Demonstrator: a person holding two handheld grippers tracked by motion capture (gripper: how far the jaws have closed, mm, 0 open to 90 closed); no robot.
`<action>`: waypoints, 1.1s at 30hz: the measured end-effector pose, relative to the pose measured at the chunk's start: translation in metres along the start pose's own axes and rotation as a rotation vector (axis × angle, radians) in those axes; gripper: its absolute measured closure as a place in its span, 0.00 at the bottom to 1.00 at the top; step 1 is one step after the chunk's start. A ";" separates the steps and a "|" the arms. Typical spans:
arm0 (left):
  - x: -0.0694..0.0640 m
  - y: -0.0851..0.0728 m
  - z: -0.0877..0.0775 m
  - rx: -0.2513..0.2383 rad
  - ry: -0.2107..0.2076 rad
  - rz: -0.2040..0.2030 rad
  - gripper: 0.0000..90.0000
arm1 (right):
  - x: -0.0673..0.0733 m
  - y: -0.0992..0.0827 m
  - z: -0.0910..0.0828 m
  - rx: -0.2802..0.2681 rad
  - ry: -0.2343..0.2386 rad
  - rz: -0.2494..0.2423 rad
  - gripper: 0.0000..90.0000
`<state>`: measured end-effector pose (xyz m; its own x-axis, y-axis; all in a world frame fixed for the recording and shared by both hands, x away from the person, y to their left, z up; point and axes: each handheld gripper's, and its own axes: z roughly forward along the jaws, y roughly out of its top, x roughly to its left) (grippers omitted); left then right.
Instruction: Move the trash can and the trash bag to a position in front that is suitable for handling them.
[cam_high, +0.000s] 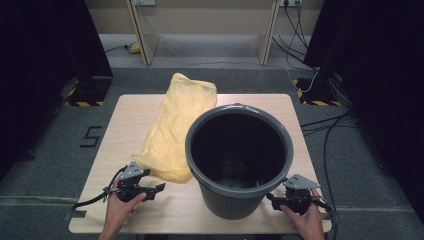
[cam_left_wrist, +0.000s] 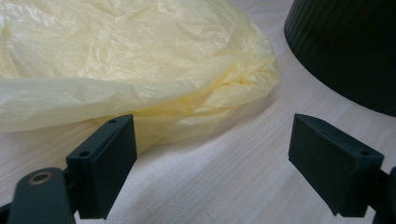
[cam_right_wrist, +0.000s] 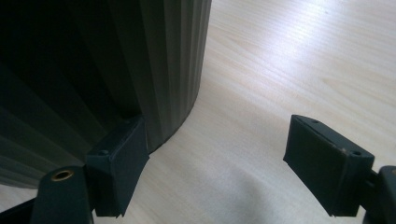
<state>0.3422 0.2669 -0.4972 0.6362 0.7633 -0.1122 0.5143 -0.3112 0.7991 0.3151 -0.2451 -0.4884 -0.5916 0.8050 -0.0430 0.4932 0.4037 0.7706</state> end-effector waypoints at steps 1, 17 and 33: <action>0.000 0.000 0.000 0.000 0.000 0.000 0.16 | 0.000 0.000 0.000 0.000 0.000 0.000 0.24; 0.013 0.009 0.012 -0.030 0.028 -0.037 0.17 | 0.009 0.031 0.030 0.009 0.099 -0.151 0.25; 0.067 0.053 0.004 -0.058 0.196 0.030 0.21 | -0.018 0.059 0.062 0.013 0.086 -0.040 0.24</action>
<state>0.4147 0.2989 -0.4648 0.5238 0.8515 0.0247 0.4589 -0.3065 0.8339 0.3940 -0.2094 -0.4815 -0.6632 0.7482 -0.0182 0.4761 0.4405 0.7611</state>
